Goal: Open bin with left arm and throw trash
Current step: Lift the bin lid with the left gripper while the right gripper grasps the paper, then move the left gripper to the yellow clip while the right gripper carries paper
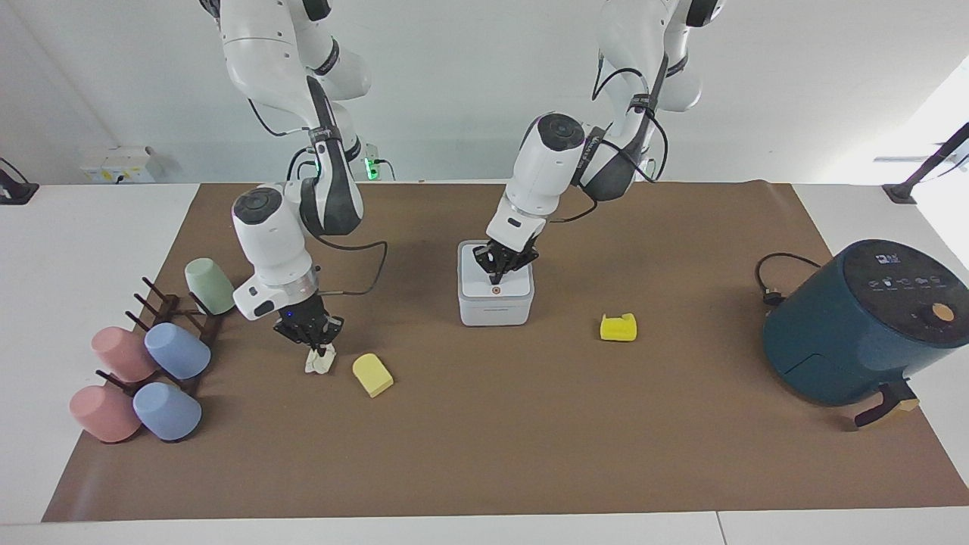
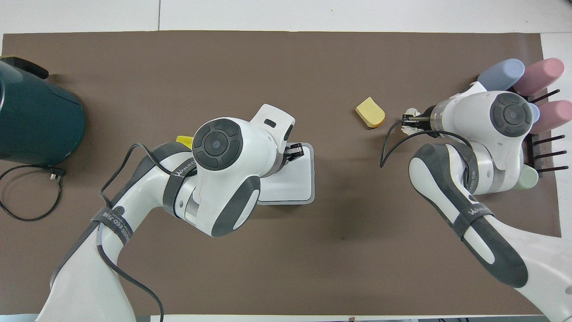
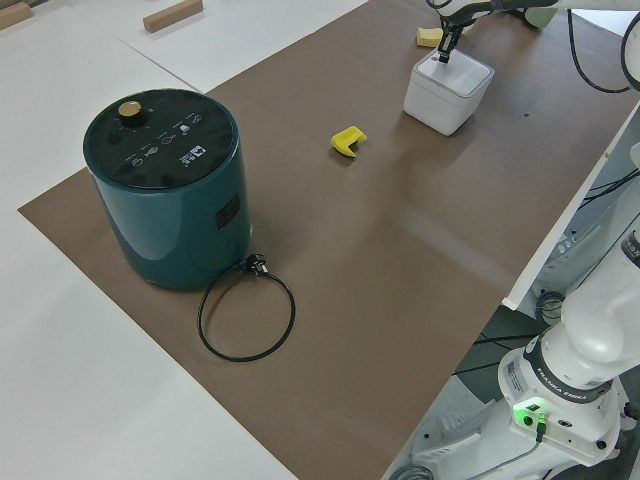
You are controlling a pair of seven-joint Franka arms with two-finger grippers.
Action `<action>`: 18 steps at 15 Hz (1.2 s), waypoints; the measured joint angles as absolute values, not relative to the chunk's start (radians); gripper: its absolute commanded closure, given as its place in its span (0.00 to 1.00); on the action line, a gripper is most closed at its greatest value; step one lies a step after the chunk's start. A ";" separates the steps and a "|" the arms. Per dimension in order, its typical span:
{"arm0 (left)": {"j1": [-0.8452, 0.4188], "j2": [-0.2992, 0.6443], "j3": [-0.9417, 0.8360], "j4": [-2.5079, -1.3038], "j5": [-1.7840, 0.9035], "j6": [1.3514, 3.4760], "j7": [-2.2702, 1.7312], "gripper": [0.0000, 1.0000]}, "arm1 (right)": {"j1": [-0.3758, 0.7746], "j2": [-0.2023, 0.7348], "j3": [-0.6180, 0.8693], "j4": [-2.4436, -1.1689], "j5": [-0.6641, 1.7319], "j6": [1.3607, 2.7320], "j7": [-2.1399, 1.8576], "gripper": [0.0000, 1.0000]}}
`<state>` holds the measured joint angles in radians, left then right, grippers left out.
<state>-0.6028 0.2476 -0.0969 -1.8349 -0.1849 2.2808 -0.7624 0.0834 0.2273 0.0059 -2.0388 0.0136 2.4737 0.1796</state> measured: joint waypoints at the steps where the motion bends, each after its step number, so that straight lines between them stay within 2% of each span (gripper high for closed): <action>1: -0.604 0.248 -0.097 -1.835 -0.185 2.281 -0.752 1.00 | 0.084 0.190 0.006 -2.028 0.014 2.422 0.180 1.00; 5: -0.612 0.247 -0.095 -1.842 -0.185 2.284 -0.690 1.00 | 0.085 0.071 0.010 -1.955 0.014 2.214 0.180 1.00; 12: -0.623 0.244 -0.088 -1.852 -0.185 2.298 -0.663 1.00 | 0.084 0.007 0.005 -1.831 0.014 1.987 0.180 1.00; 15: -0.606 0.216 -0.078 -1.839 -0.185 2.206 -0.649 1.00 | 0.067 0.006 -0.001 -1.814 0.014 1.946 0.180 1.00; 18: -0.507 0.124 -0.069 -1.833 -0.185 2.054 -0.545 1.00 | 0.053 0.007 -0.001 -1.819 0.014 1.939 0.180 1.00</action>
<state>-0.5073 0.1243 -0.0690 -1.8334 -0.1847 2.0543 -0.5450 0.0534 0.0067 -0.0012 -1.8192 0.0136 1.9388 0.1796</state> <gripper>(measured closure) 0.987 0.965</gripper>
